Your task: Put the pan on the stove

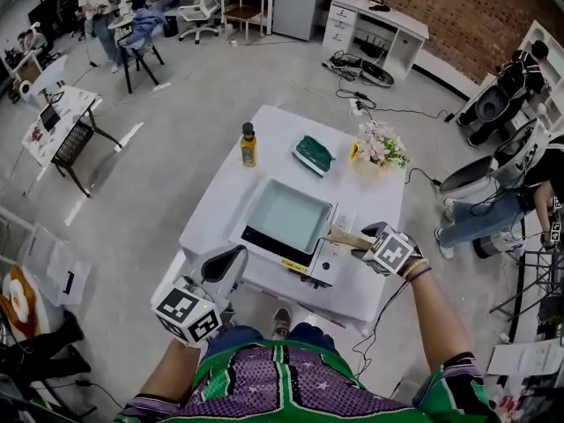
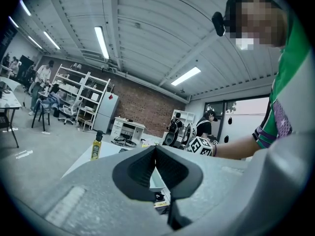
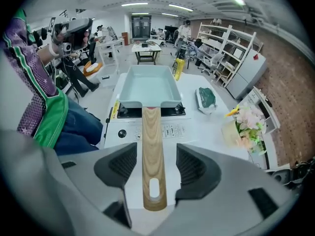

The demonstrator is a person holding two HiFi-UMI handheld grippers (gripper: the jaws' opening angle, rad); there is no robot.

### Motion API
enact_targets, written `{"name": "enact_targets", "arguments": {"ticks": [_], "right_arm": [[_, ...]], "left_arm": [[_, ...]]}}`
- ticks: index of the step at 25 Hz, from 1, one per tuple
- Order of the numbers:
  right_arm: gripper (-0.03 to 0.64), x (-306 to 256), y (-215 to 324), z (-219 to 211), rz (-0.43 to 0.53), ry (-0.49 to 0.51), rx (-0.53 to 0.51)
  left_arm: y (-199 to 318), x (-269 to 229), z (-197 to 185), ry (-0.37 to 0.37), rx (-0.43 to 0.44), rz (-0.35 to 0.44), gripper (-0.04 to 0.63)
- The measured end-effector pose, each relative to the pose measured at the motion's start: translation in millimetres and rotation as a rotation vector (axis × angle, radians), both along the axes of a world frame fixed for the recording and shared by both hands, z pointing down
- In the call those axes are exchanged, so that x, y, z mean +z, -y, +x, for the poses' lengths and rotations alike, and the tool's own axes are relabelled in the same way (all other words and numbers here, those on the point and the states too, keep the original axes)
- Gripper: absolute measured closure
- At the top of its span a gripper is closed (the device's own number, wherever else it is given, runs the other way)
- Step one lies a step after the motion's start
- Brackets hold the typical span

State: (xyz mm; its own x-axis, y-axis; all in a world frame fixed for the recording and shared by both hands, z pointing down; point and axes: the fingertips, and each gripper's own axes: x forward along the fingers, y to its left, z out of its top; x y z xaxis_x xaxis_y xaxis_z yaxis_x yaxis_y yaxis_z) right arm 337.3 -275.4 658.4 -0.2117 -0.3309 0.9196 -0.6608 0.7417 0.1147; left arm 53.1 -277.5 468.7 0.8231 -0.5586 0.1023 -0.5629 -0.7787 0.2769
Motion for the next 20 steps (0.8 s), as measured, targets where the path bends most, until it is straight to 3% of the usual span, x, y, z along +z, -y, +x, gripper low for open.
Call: {"name": "enact_targets", "arguments": {"ticks": [10, 20], "right_arm": [[0.382, -54.5, -9.6, 8.7, 0.149, 0.046, 0.145], [0.382, -101.5, -19.1, 7.4, 0.37, 0.165, 0.519]], "left_arm": [[4.9, -5.6, -3.6, -0.012, 0.055, 0.016, 0.578], [16.8, -25.7, -23.3, -0.015, 0.146, 0.051, 0.578]]}}
